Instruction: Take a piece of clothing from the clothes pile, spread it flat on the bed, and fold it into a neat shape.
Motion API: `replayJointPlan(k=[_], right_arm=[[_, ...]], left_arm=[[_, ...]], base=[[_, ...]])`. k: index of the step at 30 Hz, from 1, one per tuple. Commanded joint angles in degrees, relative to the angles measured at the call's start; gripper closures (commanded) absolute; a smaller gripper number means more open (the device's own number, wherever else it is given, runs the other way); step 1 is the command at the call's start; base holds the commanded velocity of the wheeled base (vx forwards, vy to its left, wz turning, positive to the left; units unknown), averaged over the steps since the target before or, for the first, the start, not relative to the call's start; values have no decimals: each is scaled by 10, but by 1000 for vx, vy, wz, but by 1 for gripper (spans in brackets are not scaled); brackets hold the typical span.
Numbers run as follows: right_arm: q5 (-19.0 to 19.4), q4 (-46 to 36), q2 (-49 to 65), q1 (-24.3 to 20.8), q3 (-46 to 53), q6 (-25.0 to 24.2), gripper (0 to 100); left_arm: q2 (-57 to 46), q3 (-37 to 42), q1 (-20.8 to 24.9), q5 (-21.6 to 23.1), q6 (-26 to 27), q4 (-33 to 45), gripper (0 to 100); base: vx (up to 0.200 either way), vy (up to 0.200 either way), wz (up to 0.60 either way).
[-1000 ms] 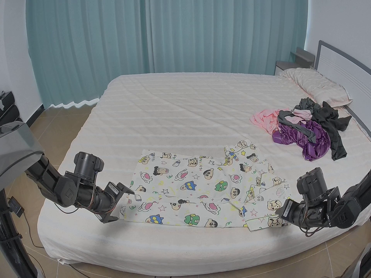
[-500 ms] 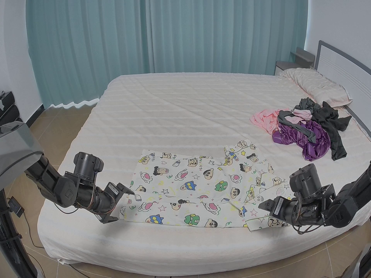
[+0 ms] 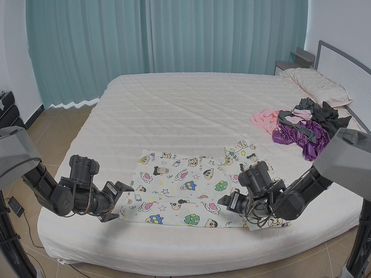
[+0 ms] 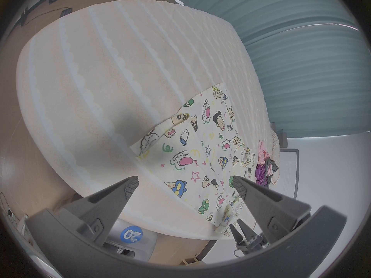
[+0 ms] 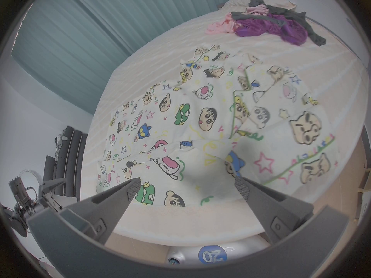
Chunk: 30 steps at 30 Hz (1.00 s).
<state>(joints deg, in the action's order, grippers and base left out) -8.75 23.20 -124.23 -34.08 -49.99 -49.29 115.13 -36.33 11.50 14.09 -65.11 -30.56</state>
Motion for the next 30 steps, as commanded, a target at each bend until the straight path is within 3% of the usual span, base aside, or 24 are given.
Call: replayJointPlan(k=[1,13,23,30], right_arm=[[8,0,-76,-5,-47,1,0],[1,-1,-125,2,-112,31,0],[-13,1,-138,30,-163,33,0],[-4,-1,-108,23,-159,22,0]], left_arm=[[0,15,1,0,0,-12,0],[2,14,1,0,0,-12,0],[2,14,1,0,0,-12,0],[2,13,1,0,0,-12,0]], base=[[0,0,0],[0,0,0],[0,0,0],[0,0,0]])
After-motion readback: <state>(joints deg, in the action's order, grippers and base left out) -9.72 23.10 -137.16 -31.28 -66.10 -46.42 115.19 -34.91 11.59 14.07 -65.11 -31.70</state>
